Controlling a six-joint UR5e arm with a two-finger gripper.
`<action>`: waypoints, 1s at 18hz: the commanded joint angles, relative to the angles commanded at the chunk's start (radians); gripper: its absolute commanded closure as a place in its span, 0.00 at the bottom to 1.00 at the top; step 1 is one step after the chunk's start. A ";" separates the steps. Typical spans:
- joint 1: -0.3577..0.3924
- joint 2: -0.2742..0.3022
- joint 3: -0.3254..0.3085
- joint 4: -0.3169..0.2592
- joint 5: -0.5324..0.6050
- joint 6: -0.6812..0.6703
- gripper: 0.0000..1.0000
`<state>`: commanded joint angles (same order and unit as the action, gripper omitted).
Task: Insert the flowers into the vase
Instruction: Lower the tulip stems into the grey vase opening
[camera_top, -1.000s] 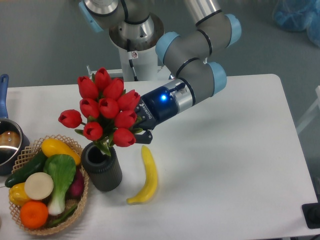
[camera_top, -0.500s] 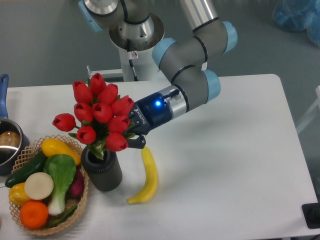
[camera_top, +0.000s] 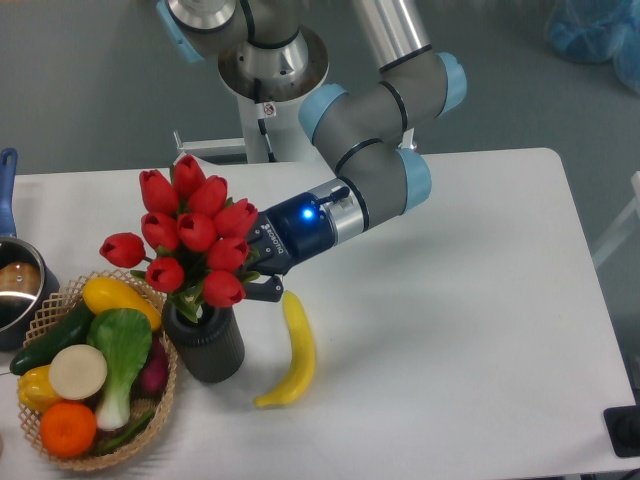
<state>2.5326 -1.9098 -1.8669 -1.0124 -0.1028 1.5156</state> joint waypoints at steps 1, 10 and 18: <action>0.000 -0.006 -0.002 0.000 0.000 0.002 0.78; 0.000 -0.015 -0.037 -0.002 0.003 0.058 0.76; 0.003 -0.046 -0.044 0.003 0.008 0.071 0.75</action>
<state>2.5357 -1.9558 -1.9113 -1.0094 -0.0951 1.5862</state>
